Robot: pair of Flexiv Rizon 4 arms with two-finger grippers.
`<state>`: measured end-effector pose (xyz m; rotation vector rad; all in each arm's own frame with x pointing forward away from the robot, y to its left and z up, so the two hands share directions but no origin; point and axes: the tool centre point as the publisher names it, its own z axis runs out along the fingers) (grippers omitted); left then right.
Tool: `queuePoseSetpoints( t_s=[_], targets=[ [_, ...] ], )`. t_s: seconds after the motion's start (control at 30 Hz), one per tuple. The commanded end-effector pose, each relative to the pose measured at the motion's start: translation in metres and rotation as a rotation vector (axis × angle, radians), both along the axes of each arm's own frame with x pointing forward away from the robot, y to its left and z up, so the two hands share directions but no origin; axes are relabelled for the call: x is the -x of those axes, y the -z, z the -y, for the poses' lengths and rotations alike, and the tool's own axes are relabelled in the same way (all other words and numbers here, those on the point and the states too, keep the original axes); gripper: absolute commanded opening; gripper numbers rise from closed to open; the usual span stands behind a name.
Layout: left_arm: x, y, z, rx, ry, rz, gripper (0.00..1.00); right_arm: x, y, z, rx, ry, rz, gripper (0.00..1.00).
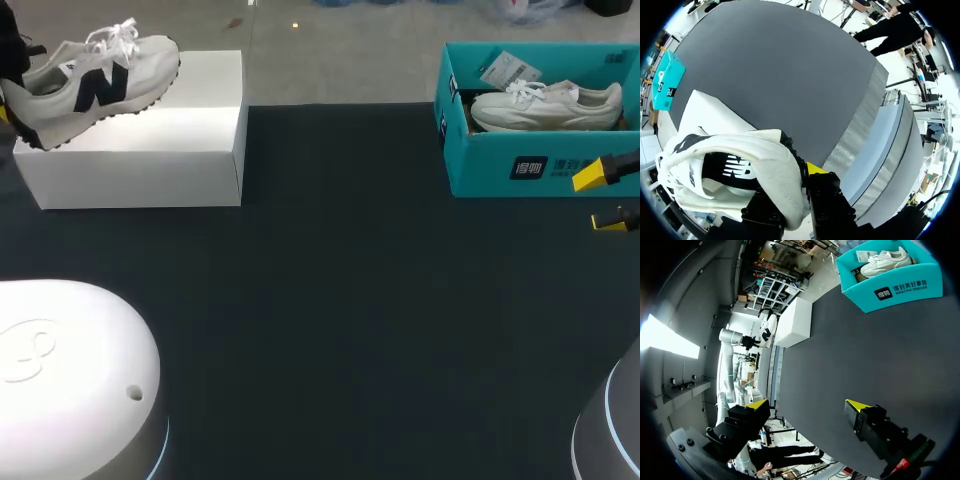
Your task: Take the shoe out of the shoebox, open the shoe tongue, remove and reinsert the insole, then place the shoe into the shoebox
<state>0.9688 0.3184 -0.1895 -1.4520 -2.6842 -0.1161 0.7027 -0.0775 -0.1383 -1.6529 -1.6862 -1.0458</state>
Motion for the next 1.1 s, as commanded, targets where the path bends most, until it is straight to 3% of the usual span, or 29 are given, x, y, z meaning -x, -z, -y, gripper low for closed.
queuePoseSetpoints(
  t_s=[0.03,0.8,1.1],
  targets=[
    [0.001,-0.006,-0.015,0.079,0.575,-0.057,0.0,0.0,0.0,0.0,0.001,0.0,0.0,1.0],
    [0.001,-0.006,-0.015,0.079,0.575,-0.057,0.0,0.0,0.0,0.0,0.001,0.0,0.0,1.0],
    [-0.054,0.01,-0.023,-0.017,0.605,0.006,0.0,0.0,0.0,0.0,0.001,0.0,0.0,1.0]
  ],
)
